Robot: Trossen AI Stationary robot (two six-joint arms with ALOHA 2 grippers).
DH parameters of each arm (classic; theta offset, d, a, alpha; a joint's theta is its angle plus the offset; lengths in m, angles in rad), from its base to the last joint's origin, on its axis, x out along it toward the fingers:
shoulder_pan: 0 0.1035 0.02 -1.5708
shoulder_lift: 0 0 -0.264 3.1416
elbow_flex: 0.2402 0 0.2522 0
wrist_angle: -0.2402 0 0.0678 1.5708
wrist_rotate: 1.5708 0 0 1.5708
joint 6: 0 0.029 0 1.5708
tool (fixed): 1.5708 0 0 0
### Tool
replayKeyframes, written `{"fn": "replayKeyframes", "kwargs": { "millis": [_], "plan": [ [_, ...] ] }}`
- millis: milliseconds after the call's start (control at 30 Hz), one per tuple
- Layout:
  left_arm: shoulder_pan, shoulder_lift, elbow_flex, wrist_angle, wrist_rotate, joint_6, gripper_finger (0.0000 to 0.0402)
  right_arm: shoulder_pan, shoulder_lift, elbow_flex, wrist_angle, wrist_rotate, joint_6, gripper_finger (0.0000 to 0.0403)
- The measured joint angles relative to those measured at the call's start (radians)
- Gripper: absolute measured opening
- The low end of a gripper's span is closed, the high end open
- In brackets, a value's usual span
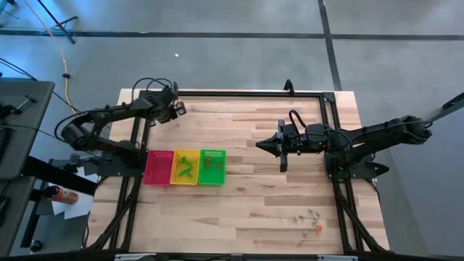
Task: Sort Halloween decoration
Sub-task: Put the orange pumpkin toy into the green bin
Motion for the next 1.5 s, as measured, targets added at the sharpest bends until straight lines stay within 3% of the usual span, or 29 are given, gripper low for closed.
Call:
{"fn": "replayKeyframes", "kwargs": {
  "millis": [267, 500, 733, 900, 1067, 1233, 1500],
  "plan": [
    [-0.007, -0.225, 0.001, 0.046, 0.014, 0.02, 0.007, 0.0, 0.0, 0.0, 0.0, 0.0, 0.0, 0.0],
    [-0.067, -0.436, 0.002, 0.346, 0.134, 0.136, 0.0068, 0.0, 0.0, 0.0, 0.012, 0.0, 0.0, 0.0],
    [-0.237, -0.545, 0.004, 0.721, 0.347, 0.289, 0.007, 0.0, 0.0, 0.0, 0.033, -0.001, 0.011, 0.0],
    [-0.418, -0.563, 0.004, 0.859, 0.399, 0.366, 0.0071, 0.0, 0.0, 0.0, 0.069, -0.023, 0.025, 0.0],
    [-0.619, -0.544, 0.004, 0.874, 0.387, 0.514, 0.0071, 0.0, 0.0, 0.0, 0.178, -0.027, 0.026, 0.0],
    [-0.793, -0.502, 0.004, 0.878, 0.269, 0.679, 0.0071, 0.0, 0.0, 0.0, 0.266, -0.027, 0.024, 0.0],
    [-0.917, -0.454, 0.004, 0.879, 0.204, 1.003, 0.0071, 0.0, 0.0, 0.0, 0.246, -0.027, 0.023, 0.0]
  ]
}}
